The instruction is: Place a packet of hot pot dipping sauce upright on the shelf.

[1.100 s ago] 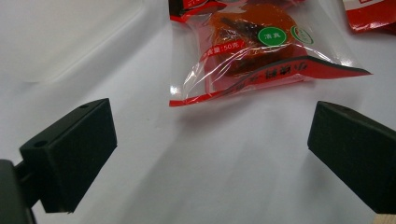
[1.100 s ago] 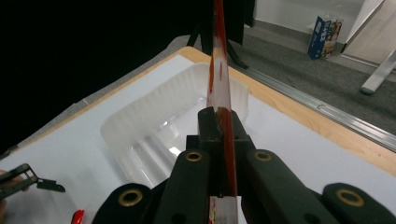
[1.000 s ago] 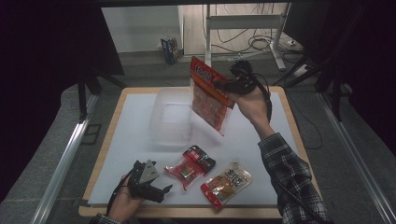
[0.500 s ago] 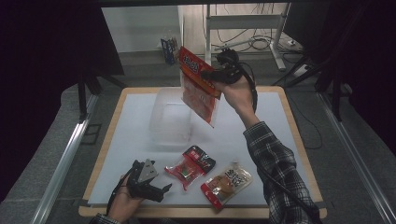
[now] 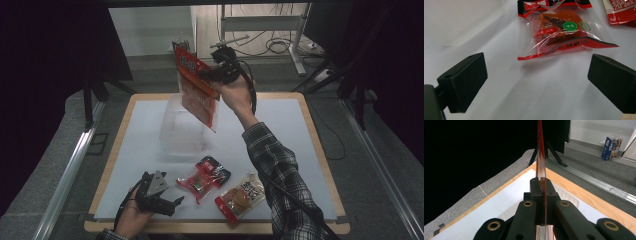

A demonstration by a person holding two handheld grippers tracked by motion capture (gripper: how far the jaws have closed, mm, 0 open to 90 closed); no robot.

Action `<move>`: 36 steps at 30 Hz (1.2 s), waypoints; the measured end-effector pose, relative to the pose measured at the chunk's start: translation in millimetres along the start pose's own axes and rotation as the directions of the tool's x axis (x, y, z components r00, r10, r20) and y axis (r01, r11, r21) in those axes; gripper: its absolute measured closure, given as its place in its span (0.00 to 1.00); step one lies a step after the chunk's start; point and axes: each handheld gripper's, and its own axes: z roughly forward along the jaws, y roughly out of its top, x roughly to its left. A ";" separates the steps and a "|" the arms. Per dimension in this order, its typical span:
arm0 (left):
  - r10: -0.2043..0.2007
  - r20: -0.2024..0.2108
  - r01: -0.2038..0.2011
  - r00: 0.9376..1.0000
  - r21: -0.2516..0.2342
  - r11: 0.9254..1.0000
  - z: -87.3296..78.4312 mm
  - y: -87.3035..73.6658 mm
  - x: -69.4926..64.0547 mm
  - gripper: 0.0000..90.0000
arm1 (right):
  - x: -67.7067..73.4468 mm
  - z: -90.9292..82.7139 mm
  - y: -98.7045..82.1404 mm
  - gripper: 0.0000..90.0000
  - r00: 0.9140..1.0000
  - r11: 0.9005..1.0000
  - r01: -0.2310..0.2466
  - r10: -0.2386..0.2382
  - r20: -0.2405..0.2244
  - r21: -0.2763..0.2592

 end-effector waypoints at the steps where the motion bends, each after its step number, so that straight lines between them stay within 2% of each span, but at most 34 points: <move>1: -0.001 0.001 0.001 1.000 -0.002 1.000 -0.1 0.0 0.0 0.03 | 1.2 2.8 1.2 0.99 1.000 1.000 0.000 0.000 -0.001 -0.001; 9: -0.033 0.013 0.033 0.999 -0.035 0.999 -2.6 0.2 2.2 0.04 | 7.7 25.0 9.2 0.99 1.000 1.000 -0.009 0.009 -0.005 -0.005; 19: -0.044 0.018 0.045 0.999 -0.055 0.997 -3.7 0.8 2.1 0.04 | 8.9 48.6 10.3 0.99 1.000 1.000 -0.026 0.026 0.003 -0.006; 25: -0.035 0.013 0.036 0.999 -0.048 0.998 -3.5 0.8 1.6 0.04 | 7.1 65.0 1.9 0.99 0.999 0.999 -0.037 0.037 0.005 0.012; 33: -0.027 0.007 0.027 1.000 -0.040 0.999 -3.4 0.8 1.8 0.03 | -2.7 86.8 -17.1 0.99 0.998 0.997 -0.038 0.035 0.049 0.063; 35: -0.026 0.006 0.027 1.000 -0.038 0.999 -3.2 0.9 1.7 0.03 | -7.9 88.6 -22.0 0.99 0.997 0.997 -0.071 0.071 0.022 0.037; 36: -0.025 0.006 0.025 1.000 -0.037 0.999 -3.0 1.0 1.6 0.03 | -9.2 88.8 -22.3 0.99 0.997 0.997 -0.074 0.073 0.022 0.036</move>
